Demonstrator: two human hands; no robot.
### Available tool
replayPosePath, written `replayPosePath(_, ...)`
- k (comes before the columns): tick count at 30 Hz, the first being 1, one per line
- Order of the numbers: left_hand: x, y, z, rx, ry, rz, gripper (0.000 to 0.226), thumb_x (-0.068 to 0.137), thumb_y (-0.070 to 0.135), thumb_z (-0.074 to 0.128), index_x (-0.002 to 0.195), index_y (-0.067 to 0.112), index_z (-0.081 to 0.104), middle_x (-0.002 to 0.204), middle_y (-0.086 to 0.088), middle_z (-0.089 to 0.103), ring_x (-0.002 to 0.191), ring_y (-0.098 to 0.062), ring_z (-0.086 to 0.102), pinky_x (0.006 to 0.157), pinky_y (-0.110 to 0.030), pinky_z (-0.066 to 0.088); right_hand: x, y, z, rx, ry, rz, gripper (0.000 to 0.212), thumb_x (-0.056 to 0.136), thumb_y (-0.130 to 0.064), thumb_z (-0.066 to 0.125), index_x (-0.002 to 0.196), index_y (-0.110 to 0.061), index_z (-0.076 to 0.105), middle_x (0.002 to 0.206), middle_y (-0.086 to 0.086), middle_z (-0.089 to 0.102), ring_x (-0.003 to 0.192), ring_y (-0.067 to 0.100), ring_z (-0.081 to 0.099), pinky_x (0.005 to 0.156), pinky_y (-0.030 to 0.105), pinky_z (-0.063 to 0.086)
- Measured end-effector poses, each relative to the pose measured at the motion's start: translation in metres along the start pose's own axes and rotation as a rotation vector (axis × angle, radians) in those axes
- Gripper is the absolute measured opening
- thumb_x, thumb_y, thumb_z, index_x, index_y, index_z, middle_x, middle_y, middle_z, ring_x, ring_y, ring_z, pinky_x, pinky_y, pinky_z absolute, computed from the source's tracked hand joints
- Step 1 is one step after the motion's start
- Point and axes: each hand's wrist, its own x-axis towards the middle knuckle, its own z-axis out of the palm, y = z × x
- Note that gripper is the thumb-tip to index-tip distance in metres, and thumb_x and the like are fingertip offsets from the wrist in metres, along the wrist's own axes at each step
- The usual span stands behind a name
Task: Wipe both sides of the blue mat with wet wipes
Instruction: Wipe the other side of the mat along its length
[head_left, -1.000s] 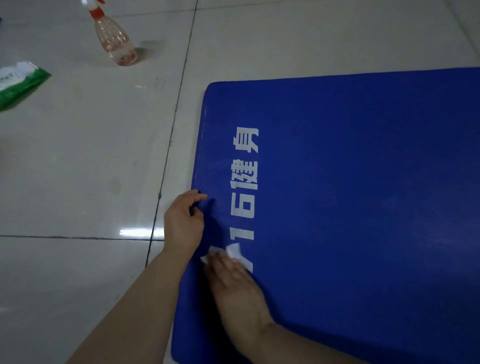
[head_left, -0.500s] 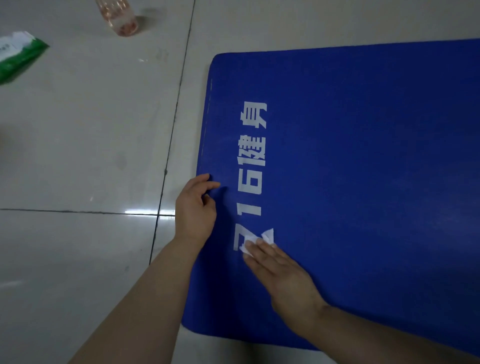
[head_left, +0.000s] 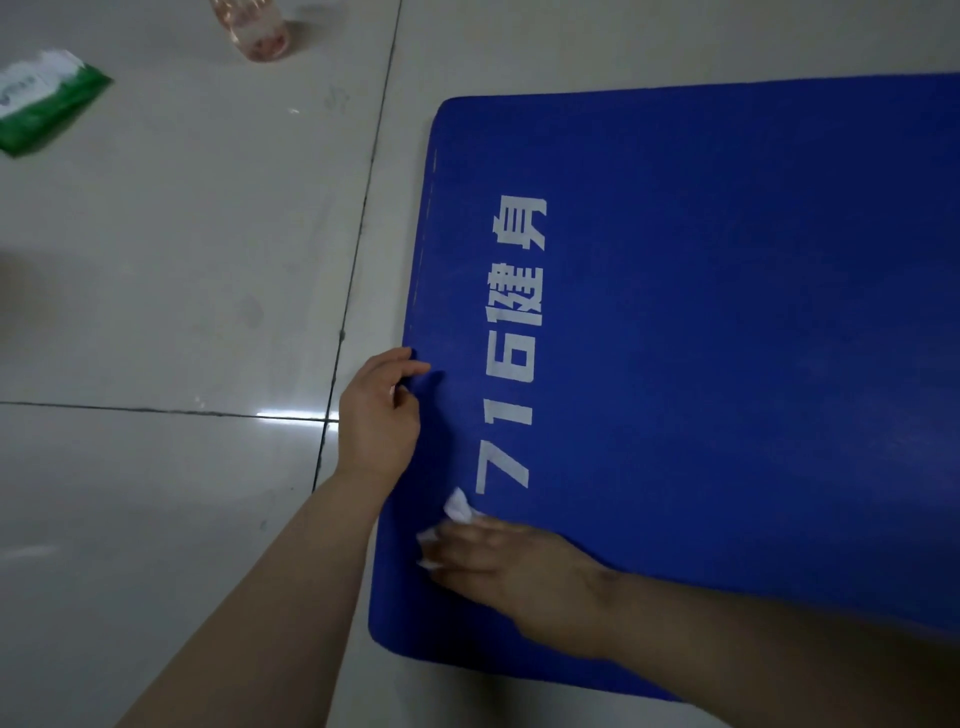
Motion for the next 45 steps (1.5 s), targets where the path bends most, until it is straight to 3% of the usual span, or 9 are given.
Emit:
replayPosePath(4,-0.003,-0.003,0.002,0.002,0.020,-0.011,0.036,0.086,-0.018,0.048,0.104,0.005,0.070,0.125,-0.007,0.059,0.111,-0.008,0.049,0.089,0.007,0.027,-0.017,-0.006,0.007,-0.136,-0.048,-0.049,0.056,0.079,-0.002,0.056,0.134,-0.016,0.052,0.144,0.003,0.045,0.137,0.018,0.032,0.116,0.030,0.008)
replayPosePath(7,-0.004,0.001,0.005,-0.001,0.028,-0.007,0.036,0.087,-0.017,0.047,0.104,0.005,0.070,0.123,-0.003,0.058,0.109,-0.007,0.050,0.089,0.007,0.027,0.020,-0.009,0.010,-0.078,0.000,-0.024,0.050,0.082,0.002,0.039,0.131,-0.004,0.053,0.140,0.014,0.047,0.136,0.027,0.035,0.116,0.036,0.001)
replayPosePath(12,-0.006,0.005,0.002,0.018,0.022,-0.006,0.035,0.088,-0.014,0.048,0.104,0.007,0.070,0.121,0.002,0.058,0.108,-0.004,0.049,0.089,0.007,0.027,0.078,-0.011,0.011,0.124,-0.064,0.102,0.032,0.089,0.006,0.050,0.120,0.006,0.058,0.128,0.023,0.054,0.127,0.038,0.043,0.114,0.049,0.023)
replayPosePath(15,-0.008,0.000,-0.004,0.023,0.035,-0.003,0.035,0.086,-0.016,0.049,0.103,0.006,0.070,0.123,-0.005,0.061,0.108,-0.006,0.051,0.089,0.006,0.029,0.070,-0.010,0.016,0.008,-0.194,-0.045,0.045,0.092,0.001,0.047,0.137,-0.006,0.046,0.148,0.013,0.037,0.143,0.030,0.020,0.119,0.040,0.010)
replayPosePath(17,-0.012,-0.003,-0.006,0.001,0.050,0.005,0.037,0.083,-0.018,0.047,0.101,0.005,0.071,0.121,-0.008,0.062,0.107,-0.008,0.052,0.090,0.004,0.030,0.048,-0.006,0.012,0.059,-0.207,-0.157,0.052,0.087,0.007,0.052,0.136,-0.007,0.047,0.149,0.012,0.036,0.144,0.032,0.015,0.116,0.048,0.020)
replayPosePath(24,-0.023,-0.007,-0.004,-0.029,0.059,-0.071,0.037,0.085,-0.018,0.047,0.102,0.004,0.071,0.121,-0.006,0.061,0.106,-0.006,0.051,0.088,0.005,0.031,0.019,-0.004,0.013,0.167,-0.182,-0.191,0.052,0.074,0.021,0.056,0.123,0.003,0.058,0.132,0.020,0.053,0.132,0.033,0.041,0.116,0.050,0.016)
replayPosePath(29,-0.021,0.002,-0.002,-0.038,0.054,-0.038,0.035,0.086,-0.016,0.048,0.103,0.005,0.070,0.123,-0.007,0.061,0.109,-0.006,0.050,0.092,0.004,0.030,0.069,-0.036,0.012,0.241,-0.159,-0.068,0.040,0.074,0.014,0.067,0.113,0.009,0.062,0.116,0.027,0.062,0.110,0.042,0.057,0.094,0.050,0.046)
replayPosePath(37,-0.033,-0.002,-0.001,-0.044,0.042,-0.017,0.038,0.084,-0.018,0.046,0.101,0.004,0.071,0.124,-0.008,0.061,0.109,-0.008,0.051,0.093,0.001,0.032,0.026,-0.007,0.009,0.191,-0.280,-0.278,0.032,0.085,0.012,0.054,0.116,0.003,0.059,0.130,0.021,0.052,0.129,0.037,0.040,0.113,0.052,0.025)
replayPosePath(45,-0.030,0.003,0.005,-0.032,0.063,-0.027,0.037,0.083,-0.018,0.046,0.100,0.003,0.071,0.122,-0.009,0.062,0.107,-0.008,0.051,0.092,0.002,0.032,0.010,-0.017,0.009,0.147,-0.258,-0.333,0.027,0.086,0.009,0.047,0.106,0.010,0.064,0.117,0.026,0.061,0.119,0.036,0.048,0.119,0.031,0.000)
